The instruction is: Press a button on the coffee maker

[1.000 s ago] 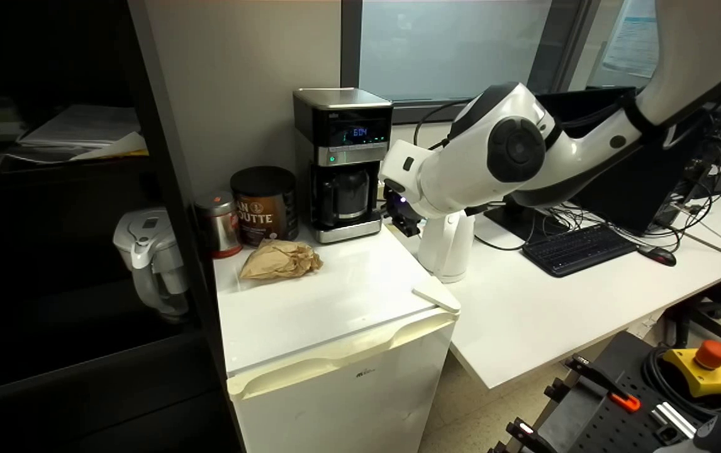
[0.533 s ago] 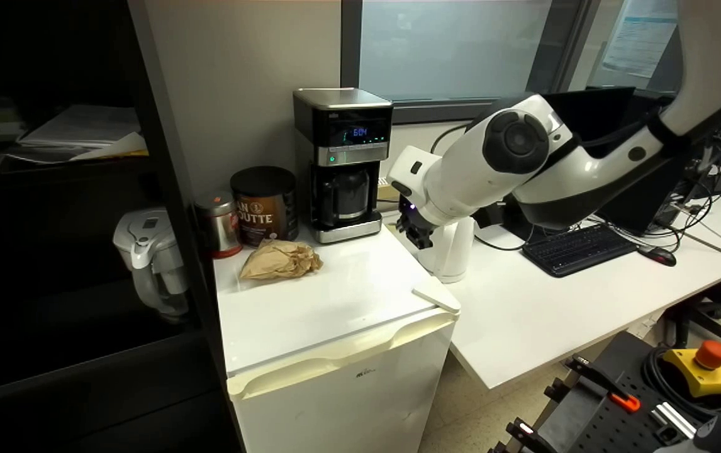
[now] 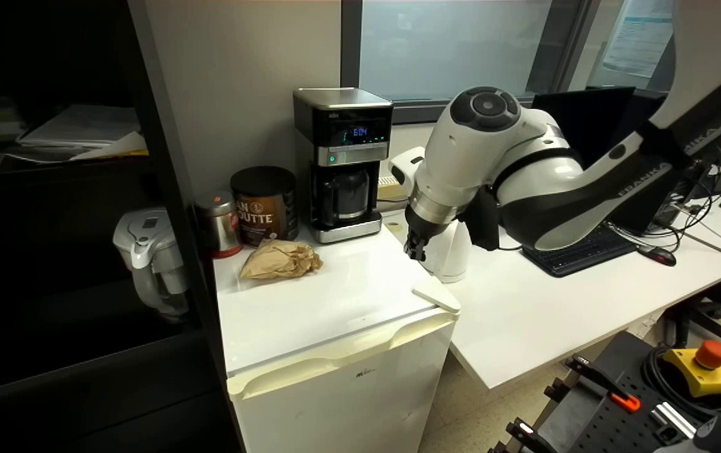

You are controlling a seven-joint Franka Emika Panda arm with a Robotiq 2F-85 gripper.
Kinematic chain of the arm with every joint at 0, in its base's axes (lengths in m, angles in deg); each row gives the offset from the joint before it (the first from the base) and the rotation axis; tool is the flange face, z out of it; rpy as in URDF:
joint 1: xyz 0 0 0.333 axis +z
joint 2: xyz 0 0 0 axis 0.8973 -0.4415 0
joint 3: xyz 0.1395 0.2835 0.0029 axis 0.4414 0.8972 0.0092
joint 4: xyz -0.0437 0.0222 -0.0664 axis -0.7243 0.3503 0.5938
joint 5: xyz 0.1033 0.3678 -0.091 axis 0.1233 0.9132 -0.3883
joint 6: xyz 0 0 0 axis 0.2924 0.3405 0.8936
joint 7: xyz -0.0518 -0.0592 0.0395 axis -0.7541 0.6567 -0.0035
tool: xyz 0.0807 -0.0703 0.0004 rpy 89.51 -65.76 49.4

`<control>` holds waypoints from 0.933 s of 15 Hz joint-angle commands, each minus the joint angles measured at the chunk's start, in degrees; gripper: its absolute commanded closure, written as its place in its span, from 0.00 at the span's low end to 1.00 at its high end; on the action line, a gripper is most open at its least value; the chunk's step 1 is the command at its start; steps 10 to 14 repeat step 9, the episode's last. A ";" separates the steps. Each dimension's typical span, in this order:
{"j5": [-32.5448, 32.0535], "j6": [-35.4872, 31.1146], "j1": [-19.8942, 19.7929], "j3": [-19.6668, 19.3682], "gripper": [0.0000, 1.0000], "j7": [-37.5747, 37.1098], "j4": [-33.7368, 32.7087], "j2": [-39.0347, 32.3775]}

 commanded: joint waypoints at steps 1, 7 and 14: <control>15.85 3.29 1.74 0.53 1.00 2.17 -0.66 1.03; 43.26 11.64 3.40 1.18 0.99 6.42 -3.87 3.18; 47.96 14.55 3.55 1.11 1.00 7.21 -5.05 3.95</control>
